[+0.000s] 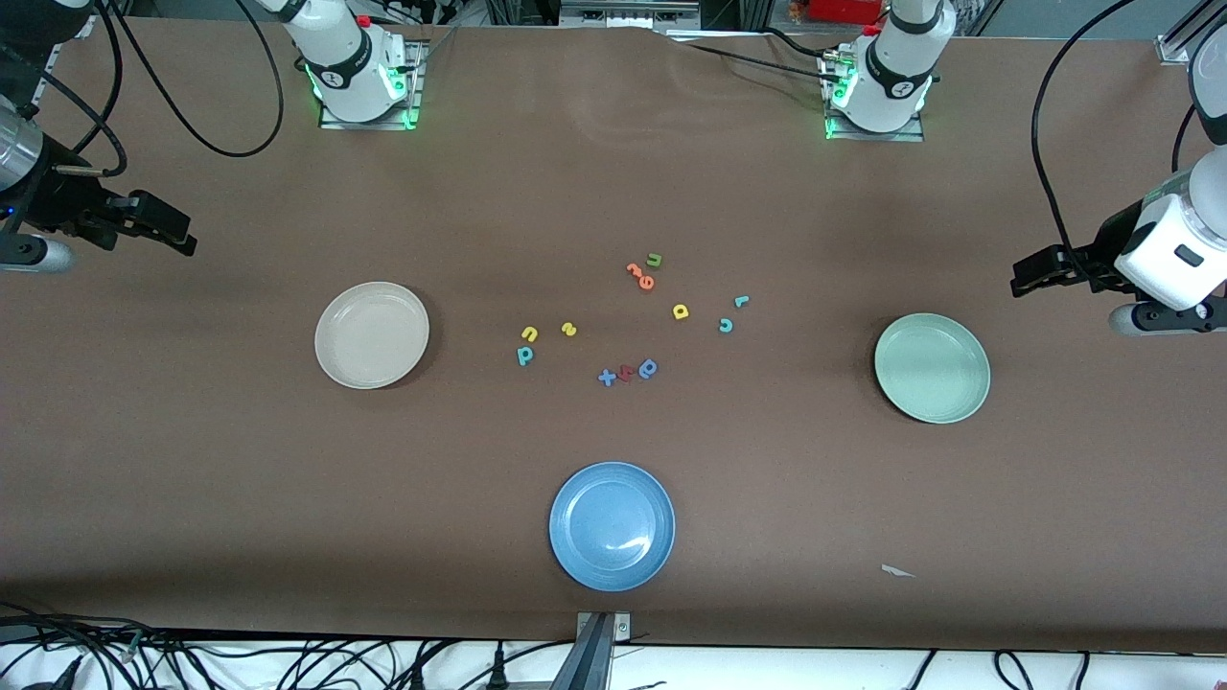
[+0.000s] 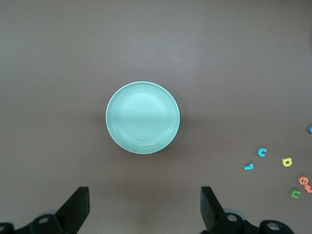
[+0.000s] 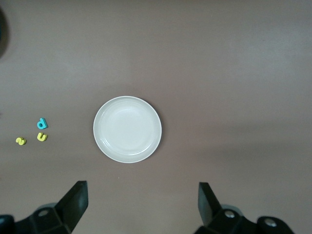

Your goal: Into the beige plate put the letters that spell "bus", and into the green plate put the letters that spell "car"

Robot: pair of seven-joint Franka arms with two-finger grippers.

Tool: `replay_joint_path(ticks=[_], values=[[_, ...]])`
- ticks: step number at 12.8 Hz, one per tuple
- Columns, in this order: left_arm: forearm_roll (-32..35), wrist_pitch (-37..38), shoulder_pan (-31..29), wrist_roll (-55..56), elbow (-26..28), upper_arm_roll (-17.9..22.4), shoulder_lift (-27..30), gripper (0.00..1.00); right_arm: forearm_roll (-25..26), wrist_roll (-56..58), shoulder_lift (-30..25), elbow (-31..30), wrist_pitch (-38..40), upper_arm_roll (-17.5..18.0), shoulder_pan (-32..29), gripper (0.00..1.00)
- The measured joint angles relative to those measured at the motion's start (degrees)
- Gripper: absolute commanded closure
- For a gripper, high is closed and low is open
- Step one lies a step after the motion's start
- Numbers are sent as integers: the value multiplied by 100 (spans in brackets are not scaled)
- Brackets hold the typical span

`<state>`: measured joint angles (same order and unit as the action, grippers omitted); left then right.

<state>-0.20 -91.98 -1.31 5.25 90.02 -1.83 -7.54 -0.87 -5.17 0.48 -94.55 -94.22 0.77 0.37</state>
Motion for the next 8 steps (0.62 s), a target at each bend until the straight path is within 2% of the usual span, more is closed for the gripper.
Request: replay_joint_path(ticks=[8], values=[[0,0,0,0,0,0,-43,0,7,0,0,0,0,0,0,0]])
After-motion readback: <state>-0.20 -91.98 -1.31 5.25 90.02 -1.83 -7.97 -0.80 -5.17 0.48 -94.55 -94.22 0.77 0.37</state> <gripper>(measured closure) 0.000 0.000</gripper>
